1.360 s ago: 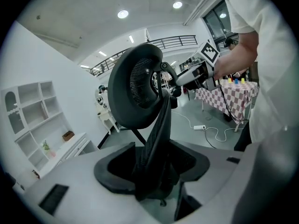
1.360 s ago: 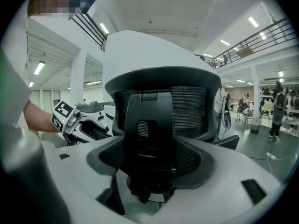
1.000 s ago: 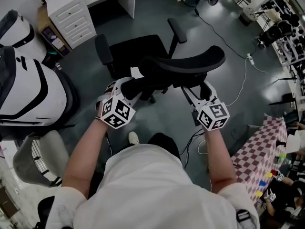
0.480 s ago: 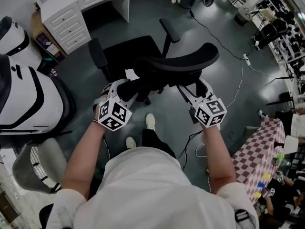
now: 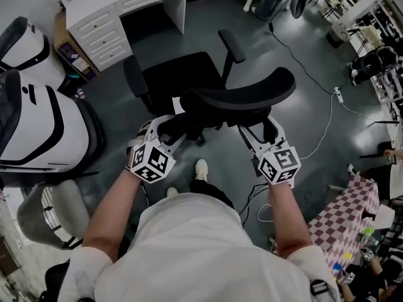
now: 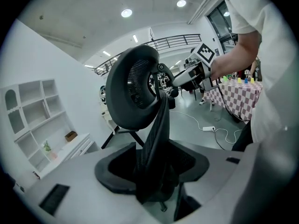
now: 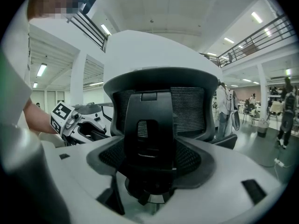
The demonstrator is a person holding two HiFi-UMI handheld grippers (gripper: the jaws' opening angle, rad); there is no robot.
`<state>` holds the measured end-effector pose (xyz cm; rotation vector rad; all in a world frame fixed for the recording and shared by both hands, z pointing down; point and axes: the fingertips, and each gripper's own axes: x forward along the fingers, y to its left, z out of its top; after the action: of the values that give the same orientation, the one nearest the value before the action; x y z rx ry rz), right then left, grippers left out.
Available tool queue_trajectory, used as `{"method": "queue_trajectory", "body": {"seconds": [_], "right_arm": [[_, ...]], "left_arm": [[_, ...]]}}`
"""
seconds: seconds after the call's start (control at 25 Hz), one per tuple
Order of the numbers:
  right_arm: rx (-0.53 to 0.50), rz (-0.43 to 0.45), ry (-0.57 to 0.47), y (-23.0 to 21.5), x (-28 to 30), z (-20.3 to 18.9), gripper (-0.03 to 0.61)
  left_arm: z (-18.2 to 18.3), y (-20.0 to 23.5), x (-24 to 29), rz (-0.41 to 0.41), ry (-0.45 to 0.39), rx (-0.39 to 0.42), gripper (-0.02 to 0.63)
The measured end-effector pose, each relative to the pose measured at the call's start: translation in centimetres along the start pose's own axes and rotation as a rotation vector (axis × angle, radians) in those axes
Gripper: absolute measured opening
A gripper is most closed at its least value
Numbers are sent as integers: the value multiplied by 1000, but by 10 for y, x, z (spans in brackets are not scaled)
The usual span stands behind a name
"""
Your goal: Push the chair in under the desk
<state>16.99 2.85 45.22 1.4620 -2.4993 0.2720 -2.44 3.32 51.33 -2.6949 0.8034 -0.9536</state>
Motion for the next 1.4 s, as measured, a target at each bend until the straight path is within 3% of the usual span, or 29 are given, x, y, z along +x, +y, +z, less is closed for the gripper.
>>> {"method": "queue_trajectory", "body": {"seconds": [0.68, 1.4], "right_arm": [[-31, 69, -5, -55, 58, 18, 316], [-47, 123, -24, -82, 96, 37, 318]], "left_arm": [[12, 46, 50, 45, 42, -51, 212], [19, 85, 75, 80, 53, -88, 221]]}}
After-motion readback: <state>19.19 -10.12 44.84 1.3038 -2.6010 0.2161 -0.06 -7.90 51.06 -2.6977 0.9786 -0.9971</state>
